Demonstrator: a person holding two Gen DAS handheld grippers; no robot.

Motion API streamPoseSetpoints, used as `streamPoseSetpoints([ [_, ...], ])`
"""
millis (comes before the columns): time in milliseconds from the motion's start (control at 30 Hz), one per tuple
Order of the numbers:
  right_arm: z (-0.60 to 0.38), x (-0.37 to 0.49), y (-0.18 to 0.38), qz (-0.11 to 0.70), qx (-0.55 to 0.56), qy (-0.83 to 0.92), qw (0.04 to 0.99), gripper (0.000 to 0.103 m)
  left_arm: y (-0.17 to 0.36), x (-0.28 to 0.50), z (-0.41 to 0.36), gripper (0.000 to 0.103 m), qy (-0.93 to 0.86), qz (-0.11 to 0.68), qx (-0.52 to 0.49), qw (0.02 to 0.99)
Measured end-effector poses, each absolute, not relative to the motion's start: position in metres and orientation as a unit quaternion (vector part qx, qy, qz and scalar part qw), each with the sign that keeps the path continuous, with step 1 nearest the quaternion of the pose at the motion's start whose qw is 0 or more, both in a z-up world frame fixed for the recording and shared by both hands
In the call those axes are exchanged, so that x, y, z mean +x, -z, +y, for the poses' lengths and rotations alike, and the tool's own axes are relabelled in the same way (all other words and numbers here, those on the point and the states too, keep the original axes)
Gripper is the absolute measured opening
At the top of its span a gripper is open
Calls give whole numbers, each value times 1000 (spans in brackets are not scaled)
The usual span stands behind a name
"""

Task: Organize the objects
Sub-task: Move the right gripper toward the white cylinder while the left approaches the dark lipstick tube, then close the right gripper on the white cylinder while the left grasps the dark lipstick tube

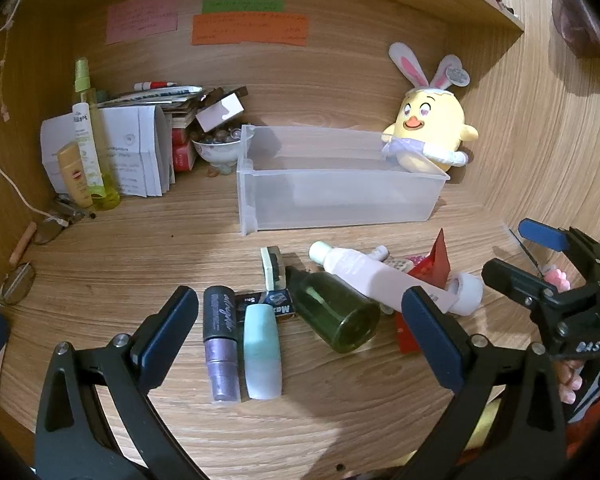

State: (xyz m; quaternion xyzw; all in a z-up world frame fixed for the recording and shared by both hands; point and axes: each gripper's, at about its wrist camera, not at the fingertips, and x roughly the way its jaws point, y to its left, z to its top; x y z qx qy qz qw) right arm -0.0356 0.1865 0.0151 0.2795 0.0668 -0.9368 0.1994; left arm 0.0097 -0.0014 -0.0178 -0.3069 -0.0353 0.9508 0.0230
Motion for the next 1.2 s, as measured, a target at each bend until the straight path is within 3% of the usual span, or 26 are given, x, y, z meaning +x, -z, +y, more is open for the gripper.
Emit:
streamPoseSetpoints([
  [267, 208, -44, -15, 28, 285, 938, 195, 103, 12, 18, -30, 102, -955, -52, -293, -3],
  [367, 214, -46, -12, 20, 288, 939, 188, 103, 16, 17, -42, 88, -950, -59, -305, -19],
  [533, 216, -48, -2, 25, 301, 936, 183, 102, 29, 9, -60, 85, -940, -88, -328, -28],
  [733, 212, -49, 14, 49, 317, 930, 182, 91, 48, -1, -67, 69, -928, -96, -358, -34],
  [1033, 204, -57, 33, 46, 349, 911, 214, 70, 67, -19, -71, 55, -914, -117, -388, -29],
  [1200, 199, -61, 42, 41, 367, 901, 229, 50, 71, -24, -70, 49, -911, -120, -393, -29],
])
